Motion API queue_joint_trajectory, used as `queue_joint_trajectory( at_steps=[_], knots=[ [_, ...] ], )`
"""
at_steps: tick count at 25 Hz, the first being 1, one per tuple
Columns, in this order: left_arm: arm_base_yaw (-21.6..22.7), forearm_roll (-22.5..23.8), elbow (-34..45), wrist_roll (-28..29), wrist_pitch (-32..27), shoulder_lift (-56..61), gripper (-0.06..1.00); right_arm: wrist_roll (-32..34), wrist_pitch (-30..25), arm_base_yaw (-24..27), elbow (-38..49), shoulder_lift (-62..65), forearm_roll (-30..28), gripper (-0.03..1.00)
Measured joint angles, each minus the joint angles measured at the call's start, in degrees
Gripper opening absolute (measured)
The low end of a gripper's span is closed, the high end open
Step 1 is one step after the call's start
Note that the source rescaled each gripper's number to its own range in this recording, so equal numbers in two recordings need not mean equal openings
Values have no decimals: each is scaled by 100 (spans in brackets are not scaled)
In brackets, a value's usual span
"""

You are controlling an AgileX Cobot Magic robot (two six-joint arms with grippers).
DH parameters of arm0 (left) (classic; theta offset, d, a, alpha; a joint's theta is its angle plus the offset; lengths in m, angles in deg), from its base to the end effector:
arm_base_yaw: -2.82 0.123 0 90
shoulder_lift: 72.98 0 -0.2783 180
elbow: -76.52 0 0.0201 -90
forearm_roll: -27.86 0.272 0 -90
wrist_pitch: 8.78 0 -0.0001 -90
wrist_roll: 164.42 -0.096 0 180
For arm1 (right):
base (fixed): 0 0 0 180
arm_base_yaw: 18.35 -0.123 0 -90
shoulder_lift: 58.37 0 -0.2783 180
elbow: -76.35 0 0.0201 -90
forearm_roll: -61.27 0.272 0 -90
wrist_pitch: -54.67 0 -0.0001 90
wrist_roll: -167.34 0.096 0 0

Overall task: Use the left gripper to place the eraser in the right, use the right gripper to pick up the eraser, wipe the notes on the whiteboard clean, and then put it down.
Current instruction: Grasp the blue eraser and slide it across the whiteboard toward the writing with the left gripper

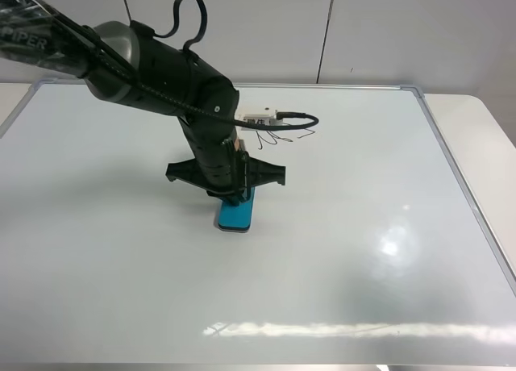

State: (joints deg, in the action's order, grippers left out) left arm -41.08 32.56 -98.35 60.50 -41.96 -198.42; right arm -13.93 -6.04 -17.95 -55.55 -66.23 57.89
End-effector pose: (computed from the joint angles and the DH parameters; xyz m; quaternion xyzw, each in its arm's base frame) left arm 0.2969 -0.2798 0.0960 0.0220 0.9894 -0.0795 0.1198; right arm 0.0241 -0.0051 0.2869 -0.0052 0.8507 -0.0371 0.5242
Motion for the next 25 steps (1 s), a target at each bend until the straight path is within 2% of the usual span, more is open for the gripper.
queue_joint_trajectory(
  at_steps=[5, 12, 18, 25],
  knots=[
    [-381, 461, 18, 1044, 75, -28, 0, 0, 0, 0, 0, 0, 0, 100],
    [-672, 545, 10, 1685, 138, -57, 0, 0, 0, 0, 0, 0, 0, 100],
    [-724, 463, -464, 1849, -93, -326, 0, 0, 0, 0, 0, 0, 0, 100],
    [-831, 405, -1504, 1881, -375, -894, 0, 0, 0, 0, 0, 0, 0, 100]
  ],
)
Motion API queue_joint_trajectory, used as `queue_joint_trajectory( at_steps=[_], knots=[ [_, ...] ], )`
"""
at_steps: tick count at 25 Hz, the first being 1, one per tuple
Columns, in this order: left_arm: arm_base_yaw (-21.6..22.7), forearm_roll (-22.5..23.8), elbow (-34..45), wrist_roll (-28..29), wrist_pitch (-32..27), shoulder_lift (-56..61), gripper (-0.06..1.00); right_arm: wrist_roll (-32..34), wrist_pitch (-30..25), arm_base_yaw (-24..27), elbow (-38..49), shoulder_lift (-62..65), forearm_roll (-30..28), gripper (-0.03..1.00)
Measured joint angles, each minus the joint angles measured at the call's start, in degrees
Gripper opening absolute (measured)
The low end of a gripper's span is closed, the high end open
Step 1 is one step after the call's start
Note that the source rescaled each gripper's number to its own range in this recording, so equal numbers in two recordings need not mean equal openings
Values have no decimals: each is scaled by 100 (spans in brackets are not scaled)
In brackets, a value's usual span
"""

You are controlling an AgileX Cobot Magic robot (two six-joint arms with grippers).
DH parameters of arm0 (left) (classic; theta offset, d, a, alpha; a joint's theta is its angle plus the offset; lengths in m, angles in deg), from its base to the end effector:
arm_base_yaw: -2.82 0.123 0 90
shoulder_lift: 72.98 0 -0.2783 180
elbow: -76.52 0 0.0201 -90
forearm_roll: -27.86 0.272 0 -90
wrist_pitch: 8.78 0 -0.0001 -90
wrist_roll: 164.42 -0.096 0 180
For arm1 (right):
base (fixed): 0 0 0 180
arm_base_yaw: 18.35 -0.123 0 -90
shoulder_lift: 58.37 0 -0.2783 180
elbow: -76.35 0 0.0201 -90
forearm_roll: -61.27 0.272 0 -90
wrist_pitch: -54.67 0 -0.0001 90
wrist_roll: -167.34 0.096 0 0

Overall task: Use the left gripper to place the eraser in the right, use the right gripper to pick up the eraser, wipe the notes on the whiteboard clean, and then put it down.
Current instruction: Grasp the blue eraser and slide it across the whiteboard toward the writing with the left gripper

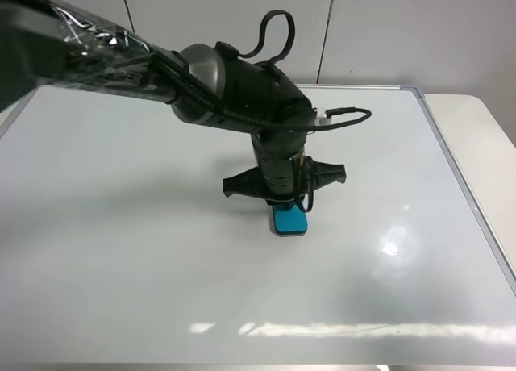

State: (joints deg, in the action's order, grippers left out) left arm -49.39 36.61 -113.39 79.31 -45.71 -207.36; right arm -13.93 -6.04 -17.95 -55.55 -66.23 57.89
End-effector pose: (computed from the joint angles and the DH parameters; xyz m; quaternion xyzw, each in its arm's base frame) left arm 0.2895 -0.3591 0.0941 -0.0462 0.9843 -0.1074 0.1322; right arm 0.0241 -0.0051 0.2869 -0.0052 0.8507 -0.0371 0.5242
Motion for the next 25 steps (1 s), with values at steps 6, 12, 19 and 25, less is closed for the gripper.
queue_joint_trajectory(
  at_steps=[6, 12, 19, 25],
  knots=[
    [-44, -118, -1035, 10, -374, -512, 0, 0, 0, 0, 0, 0, 0, 100],
    [-66, -258, -1542, 10, -498, -784, 0, 0, 0, 0, 0, 0, 0, 100],
    [-66, -253, -1574, 10, -601, -780, 0, 0, 0, 0, 0, 0, 0, 100],
    [-75, -86, -1569, 10, -1041, -575, 0, 0, 0, 0, 0, 0, 0, 100]
  ],
)
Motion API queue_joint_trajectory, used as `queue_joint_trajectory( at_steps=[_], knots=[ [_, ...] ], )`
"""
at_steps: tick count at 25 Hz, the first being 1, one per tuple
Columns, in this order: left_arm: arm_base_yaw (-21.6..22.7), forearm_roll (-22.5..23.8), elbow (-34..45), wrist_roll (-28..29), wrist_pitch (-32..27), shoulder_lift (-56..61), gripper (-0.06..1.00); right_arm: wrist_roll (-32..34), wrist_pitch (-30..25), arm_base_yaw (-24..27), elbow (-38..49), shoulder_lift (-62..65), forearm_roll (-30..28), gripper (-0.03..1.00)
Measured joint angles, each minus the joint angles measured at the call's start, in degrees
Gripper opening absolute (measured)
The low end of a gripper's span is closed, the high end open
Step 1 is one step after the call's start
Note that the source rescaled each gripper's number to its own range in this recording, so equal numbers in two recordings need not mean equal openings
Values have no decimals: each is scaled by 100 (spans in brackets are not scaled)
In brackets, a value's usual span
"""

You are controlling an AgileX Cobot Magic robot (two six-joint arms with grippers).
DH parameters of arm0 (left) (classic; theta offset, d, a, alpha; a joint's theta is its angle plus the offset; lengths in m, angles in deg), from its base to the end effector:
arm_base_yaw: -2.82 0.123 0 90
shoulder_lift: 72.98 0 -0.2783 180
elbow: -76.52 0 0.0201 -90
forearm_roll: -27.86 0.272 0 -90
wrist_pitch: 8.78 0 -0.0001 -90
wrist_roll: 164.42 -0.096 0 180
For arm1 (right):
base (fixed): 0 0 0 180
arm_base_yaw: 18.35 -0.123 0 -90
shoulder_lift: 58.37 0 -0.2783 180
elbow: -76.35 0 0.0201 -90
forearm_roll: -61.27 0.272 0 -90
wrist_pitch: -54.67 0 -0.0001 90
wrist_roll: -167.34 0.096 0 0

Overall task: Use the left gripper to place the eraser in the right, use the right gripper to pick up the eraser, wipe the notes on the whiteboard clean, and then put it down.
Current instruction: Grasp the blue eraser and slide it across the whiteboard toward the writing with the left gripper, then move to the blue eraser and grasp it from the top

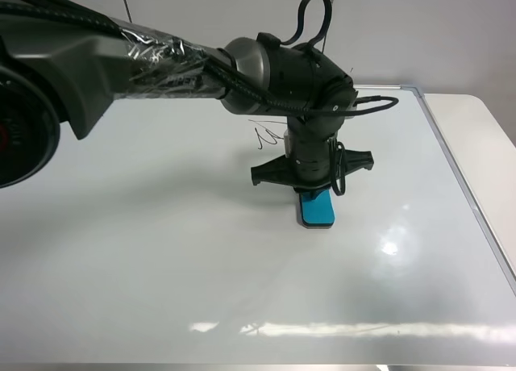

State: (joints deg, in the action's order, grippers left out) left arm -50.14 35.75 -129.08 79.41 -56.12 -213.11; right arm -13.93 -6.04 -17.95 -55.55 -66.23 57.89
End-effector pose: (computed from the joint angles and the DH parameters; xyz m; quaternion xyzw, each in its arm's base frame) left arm 0.3086 -0.3928 0.1161 -0.0554 0.9843 -0.1038 0.1312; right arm 0.0241 -0.0051 0.2869 -0.0052 0.8507 -0.0371 0.5242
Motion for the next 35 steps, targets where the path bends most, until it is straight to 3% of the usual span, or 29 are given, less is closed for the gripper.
queue_joint_trajectory(
  at_steps=[8, 12, 16, 19, 23, 25, 28, 35],
  knots=[
    [36, 898, 0, -60, -678, 723, 0, 0, 0, 0, 0, 0, 0, 100],
    [73, 1574, 0, -578, -915, 1039, 0, 0, 0, 0, 0, 0, 0, 100],
    [263, 1713, 0, -1354, -921, 1298, 3, 0, 0, 0, 0, 0, 0, 100],
    [397, 1725, 0, -1813, -978, 1440, 20, 0, 0, 0, 0, 0, 0, 100],
    [515, 1597, 0, -2385, -1028, 1513, 73, 5, 0, 0, 0, 0, 0, 100],
    [571, 1522, 0, -2598, -1028, 1513, 91, 5, 0, 0, 0, 0, 0, 100],
    [623, 1441, 0, -2806, -1030, 1513, 98, 5, 0, 0, 0, 0, 0, 100],
    [664, 1283, 0, -2957, -1042, 1519, 99, 5, 0, 0, 0, 0, 0, 100]
  ],
)
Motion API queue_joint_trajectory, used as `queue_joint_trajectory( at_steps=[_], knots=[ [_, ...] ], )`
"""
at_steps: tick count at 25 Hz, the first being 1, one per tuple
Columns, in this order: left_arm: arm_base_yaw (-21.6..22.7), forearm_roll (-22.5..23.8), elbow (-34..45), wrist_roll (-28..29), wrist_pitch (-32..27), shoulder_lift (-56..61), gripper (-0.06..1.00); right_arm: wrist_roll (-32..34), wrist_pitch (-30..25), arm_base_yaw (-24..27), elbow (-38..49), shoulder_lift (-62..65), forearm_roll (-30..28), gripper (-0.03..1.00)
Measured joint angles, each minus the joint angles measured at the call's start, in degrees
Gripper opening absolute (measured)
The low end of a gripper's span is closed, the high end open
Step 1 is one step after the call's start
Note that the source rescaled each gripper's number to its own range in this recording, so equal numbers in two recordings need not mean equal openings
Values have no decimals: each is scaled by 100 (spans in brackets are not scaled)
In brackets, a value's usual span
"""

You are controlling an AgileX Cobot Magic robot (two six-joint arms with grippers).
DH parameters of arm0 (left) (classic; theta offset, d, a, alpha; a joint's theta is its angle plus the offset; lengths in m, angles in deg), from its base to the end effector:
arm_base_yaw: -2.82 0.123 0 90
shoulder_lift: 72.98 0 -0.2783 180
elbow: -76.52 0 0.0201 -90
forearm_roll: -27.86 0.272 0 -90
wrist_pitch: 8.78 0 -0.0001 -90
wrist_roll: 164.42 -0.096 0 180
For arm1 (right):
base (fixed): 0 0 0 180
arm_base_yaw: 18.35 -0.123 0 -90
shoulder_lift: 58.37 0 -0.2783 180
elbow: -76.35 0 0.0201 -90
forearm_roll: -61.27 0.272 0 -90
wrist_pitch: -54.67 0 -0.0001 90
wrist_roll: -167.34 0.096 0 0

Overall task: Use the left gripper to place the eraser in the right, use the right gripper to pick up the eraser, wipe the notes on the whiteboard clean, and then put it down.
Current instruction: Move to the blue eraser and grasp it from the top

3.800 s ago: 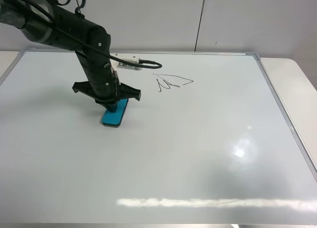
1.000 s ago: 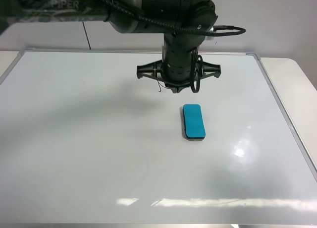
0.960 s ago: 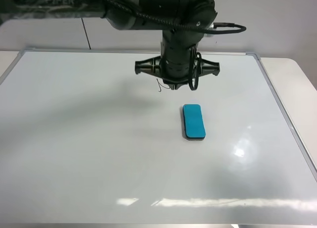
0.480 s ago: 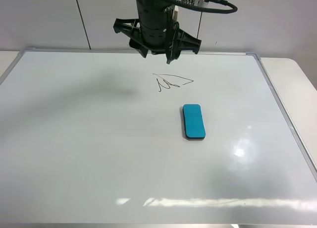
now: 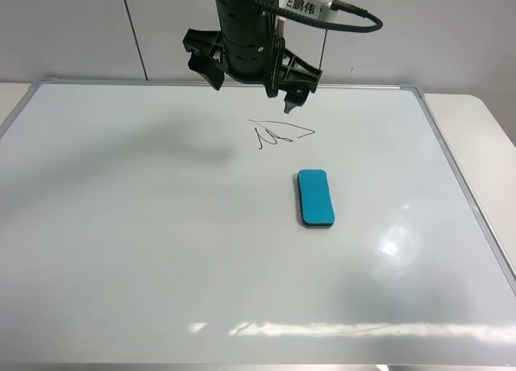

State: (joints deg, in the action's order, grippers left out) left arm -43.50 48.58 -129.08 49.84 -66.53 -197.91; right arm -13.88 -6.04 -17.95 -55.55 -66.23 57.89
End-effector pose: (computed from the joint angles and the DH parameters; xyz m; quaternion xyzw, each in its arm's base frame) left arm 0.3448 -0.3194 0.2436 0.1648 0.9520 0.0019 0.2578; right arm 0.0241 -0.0051 0.2869 -0.0049 0.8507 -0.0369 0.5243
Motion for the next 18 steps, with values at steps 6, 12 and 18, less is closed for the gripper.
queue_joint_trajectory(
  at_steps=[6, 12, 18],
  knots=[
    [546, -1466, 39, -1034, -57, 266, 100, 0, 0, 0, 0, 0, 0, 100],
    [1626, -3168, 50, -2845, -219, 1047, 100, 0, 0, 0, 0, 0, 0, 100],
    [2726, -3284, 50, -3675, -884, 2034, 100, 0, 0, 0, 0, 0, 0, 100]
  ],
)
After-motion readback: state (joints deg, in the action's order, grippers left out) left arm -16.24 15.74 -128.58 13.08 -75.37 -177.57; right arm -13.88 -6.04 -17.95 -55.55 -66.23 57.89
